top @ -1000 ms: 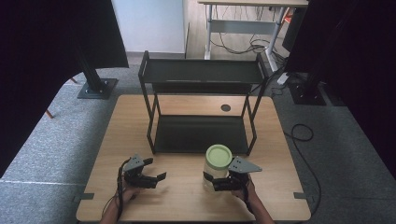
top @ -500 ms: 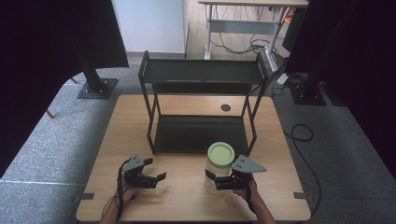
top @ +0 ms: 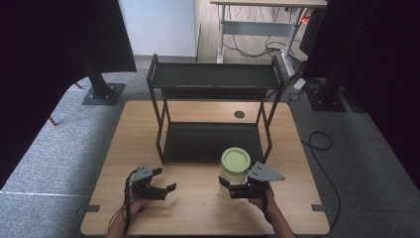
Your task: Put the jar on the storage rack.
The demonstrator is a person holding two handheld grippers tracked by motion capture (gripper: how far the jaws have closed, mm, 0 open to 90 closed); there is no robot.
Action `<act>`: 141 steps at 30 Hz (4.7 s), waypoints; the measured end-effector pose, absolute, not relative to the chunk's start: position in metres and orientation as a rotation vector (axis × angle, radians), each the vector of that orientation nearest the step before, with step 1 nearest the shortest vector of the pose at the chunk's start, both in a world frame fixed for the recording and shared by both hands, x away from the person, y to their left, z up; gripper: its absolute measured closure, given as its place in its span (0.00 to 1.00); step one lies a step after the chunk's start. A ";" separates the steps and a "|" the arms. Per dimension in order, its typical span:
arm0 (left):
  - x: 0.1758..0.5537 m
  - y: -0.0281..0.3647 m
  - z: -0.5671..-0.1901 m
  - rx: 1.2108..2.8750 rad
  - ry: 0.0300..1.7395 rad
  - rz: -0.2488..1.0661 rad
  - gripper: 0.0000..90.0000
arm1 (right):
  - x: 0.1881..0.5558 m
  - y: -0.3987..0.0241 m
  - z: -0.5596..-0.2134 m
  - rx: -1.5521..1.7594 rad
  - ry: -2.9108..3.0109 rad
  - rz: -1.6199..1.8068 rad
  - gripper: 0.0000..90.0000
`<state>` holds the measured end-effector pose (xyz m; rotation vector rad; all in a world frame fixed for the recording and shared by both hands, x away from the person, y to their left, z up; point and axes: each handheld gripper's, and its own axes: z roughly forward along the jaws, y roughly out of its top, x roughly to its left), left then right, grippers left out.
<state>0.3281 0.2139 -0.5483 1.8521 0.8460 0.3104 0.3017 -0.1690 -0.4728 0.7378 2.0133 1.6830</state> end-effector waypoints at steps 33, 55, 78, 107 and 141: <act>0.328 0.214 -0.548 1.857 0.842 0.313 0.07 | 0.318 -0.167 -0.440 0.704 1.964 1.678 0.12; 0.328 0.214 -0.548 1.856 0.841 0.308 0.07 | 0.331 -0.163 -0.429 0.696 1.953 1.668 0.12; 0.328 0.214 -0.548 1.860 0.838 0.306 0.07 | 0.345 -0.159 -0.427 0.717 1.941 1.663 0.12; 0.329 0.214 -0.548 1.861 0.837 0.305 0.07 | 0.364 -0.160 -0.425 0.749 1.922 1.655 0.12; 0.329 0.214 -0.548 1.857 0.837 0.302 0.07 | 0.389 -0.153 -0.424 0.774 1.905 1.630 0.12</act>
